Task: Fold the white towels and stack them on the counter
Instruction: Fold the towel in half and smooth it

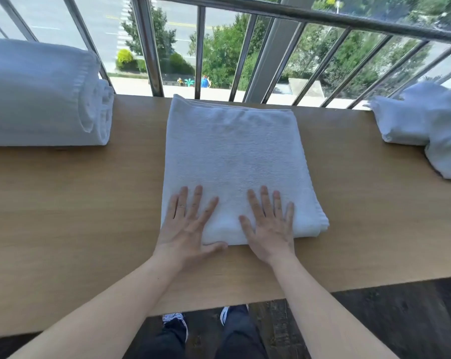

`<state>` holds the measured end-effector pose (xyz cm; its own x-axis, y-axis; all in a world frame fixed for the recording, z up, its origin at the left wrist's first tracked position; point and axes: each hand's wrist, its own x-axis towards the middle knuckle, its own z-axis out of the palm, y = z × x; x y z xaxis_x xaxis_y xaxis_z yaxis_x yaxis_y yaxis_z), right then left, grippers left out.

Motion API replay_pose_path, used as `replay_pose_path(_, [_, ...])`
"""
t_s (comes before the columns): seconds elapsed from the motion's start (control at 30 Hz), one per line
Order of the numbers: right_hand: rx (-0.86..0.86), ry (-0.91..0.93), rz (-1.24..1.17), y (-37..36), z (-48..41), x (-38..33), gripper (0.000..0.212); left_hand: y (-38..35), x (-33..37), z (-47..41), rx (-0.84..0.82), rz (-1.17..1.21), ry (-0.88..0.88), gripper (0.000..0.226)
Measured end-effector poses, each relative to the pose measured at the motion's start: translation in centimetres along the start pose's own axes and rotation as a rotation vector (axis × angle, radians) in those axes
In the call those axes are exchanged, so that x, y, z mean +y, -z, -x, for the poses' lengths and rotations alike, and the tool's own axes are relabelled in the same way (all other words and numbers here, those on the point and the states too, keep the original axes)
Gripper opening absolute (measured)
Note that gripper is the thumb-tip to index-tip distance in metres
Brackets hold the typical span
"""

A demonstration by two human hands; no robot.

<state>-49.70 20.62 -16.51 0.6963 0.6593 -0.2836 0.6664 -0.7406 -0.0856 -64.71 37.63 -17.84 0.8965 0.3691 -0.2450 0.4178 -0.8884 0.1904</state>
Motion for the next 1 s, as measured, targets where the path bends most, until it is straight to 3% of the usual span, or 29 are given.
replay_pose_path(0.37, [-0.005,-0.020,-0.008,-0.8,2.4,3.4,0.075,-0.2,-0.5,0.4,0.046,-0.035,-0.079,0.116])
replay_pose_path(0.53, [0.017,0.144,-0.015,-0.6,3.1,4.4,0.087,0.4,-0.7,1.5,0.185,-0.117,-0.265,0.084])
replay_pose_path(0.63, [0.008,0.232,0.027,-0.3,3.5,5.7,0.082,1.0,-0.8,1.4,0.306,-0.187,-0.393,0.073])
replay_pose_path(0.77, [0.107,0.232,0.002,0.7,2.6,5.7,0.079,3.5,-0.4,0.5,0.278,-0.060,-0.321,0.072])
replay_pose_path(0.9, [0.408,0.248,-0.097,3.3,0.0,5.8,0.044,5.9,-1.9,0.0,0.393,0.168,-0.220,0.048])
replay_pose_path(1.0, [0.390,0.208,-0.176,6.1,-2.1,5.9,0.042,6.9,-3.3,0.0,0.504,0.297,-0.121,0.048])
